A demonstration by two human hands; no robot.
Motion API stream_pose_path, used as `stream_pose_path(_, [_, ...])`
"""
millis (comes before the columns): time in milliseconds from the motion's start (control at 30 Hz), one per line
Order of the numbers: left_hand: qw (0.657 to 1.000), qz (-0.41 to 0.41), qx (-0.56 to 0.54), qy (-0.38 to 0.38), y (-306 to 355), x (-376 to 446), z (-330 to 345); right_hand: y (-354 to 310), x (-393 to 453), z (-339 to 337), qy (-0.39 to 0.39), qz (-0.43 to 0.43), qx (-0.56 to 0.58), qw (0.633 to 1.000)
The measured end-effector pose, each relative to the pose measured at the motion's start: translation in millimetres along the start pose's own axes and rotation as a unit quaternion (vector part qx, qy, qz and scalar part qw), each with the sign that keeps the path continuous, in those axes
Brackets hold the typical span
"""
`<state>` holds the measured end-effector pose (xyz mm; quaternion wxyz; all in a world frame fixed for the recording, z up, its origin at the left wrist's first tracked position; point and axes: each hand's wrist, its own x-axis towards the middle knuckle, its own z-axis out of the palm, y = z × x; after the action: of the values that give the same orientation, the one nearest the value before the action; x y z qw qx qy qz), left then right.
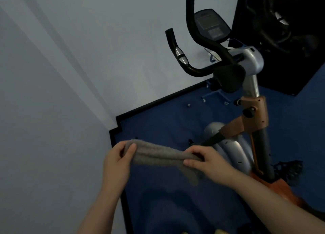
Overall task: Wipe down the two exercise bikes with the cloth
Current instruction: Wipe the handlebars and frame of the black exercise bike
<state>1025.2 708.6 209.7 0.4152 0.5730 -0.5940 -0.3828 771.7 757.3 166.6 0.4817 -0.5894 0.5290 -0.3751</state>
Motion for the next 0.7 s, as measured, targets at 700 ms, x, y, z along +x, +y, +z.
stream_pose_path(700, [0.971, 0.024, 0.085, -0.224, -13, -6, 73, -25, 17, -48, -0.012, 0.044, -0.298, 0.953])
